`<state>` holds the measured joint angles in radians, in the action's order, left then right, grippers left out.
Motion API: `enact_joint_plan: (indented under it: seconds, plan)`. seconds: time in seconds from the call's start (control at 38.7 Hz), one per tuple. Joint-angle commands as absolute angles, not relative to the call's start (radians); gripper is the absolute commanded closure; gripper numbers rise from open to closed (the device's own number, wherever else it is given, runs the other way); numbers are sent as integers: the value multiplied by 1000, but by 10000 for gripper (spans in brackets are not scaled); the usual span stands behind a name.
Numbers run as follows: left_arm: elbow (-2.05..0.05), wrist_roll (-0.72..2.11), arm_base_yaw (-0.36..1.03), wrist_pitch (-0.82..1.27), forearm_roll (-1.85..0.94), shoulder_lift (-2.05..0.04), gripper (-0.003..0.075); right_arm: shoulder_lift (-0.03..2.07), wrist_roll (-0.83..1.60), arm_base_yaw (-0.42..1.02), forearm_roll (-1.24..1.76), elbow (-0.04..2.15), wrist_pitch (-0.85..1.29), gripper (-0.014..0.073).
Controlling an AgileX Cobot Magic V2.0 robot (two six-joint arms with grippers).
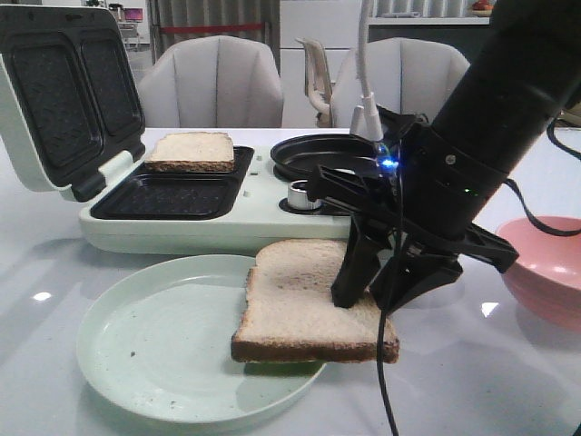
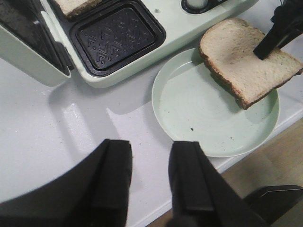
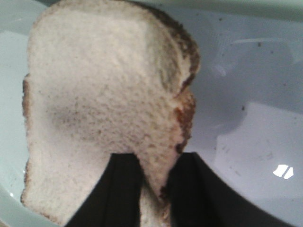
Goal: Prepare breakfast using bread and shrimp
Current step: 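Reach the right gripper down and grasp the remaining bread slice, then lift the bread slice and lower it onto the slice in the well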
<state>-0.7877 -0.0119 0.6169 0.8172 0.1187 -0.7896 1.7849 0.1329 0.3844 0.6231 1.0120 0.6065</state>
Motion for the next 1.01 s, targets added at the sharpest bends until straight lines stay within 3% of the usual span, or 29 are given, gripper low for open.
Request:
enact_joint_plan:
  seconds: [0.0,0.18,0.65,0.98]
  plan:
    - [-816,-11,624,748,136,-788,444,1746,150,387,635,1037,609,477]
    - [-816,-11,624,748,146,-788,444,1707,154,387,634,1037,609,559]
    - [-816,-11,624,748,159,-788,444,1430,158,390,636,1083,645,560]
    - [-816,-11,624,737,159,-788,444,1559,168,494,650,1281,436,560]
